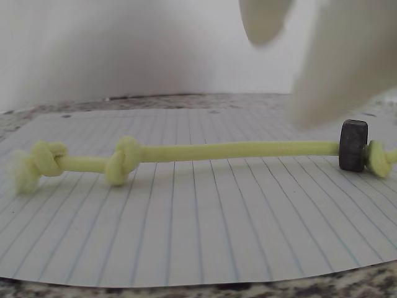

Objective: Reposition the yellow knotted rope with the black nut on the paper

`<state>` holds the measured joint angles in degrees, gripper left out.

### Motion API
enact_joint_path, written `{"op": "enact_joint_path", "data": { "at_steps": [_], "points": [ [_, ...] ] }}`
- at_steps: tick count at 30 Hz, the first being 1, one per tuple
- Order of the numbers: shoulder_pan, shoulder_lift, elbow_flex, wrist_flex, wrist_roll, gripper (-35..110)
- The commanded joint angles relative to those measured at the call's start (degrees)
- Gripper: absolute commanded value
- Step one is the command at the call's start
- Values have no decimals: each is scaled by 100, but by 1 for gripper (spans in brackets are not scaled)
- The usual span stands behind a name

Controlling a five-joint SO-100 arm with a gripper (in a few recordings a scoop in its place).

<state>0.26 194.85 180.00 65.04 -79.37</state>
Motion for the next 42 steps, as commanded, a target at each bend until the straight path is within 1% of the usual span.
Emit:
{"op": "enact_joint_path", "data": {
  "at_steps": [1, 13, 17, 22, 31, 42],
  "points": [
    [70, 44, 44, 149, -35, 48],
    [88, 44, 88, 343, -35, 47],
    [255, 44, 79, 369, -44, 47],
    [369, 44, 70, 343, -360, 47],
    [-9, 44, 70, 404, -475, 47],
    [-9, 44, 62, 422, -466, 47]
  ]
}}
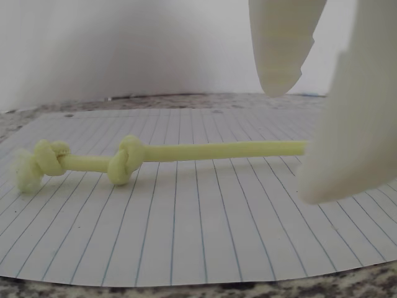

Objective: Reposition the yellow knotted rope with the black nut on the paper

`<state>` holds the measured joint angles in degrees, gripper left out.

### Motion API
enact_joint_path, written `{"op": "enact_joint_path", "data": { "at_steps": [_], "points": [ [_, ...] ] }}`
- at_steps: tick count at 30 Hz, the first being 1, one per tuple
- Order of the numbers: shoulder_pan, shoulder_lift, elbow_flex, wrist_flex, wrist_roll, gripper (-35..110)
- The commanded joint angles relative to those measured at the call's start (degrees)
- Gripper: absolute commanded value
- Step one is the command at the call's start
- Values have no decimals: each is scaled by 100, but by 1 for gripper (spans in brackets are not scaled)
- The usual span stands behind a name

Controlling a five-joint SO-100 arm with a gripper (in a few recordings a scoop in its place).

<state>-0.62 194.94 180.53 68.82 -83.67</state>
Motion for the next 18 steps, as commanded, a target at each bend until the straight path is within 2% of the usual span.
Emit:
{"op": "enact_joint_path", "data": {
  "at_steps": [1, 18],
  "points": [
    [158, 35, 9, 44, -35, 47],
    [316, 35, 18, 0, 0, 47]
  ]
}}
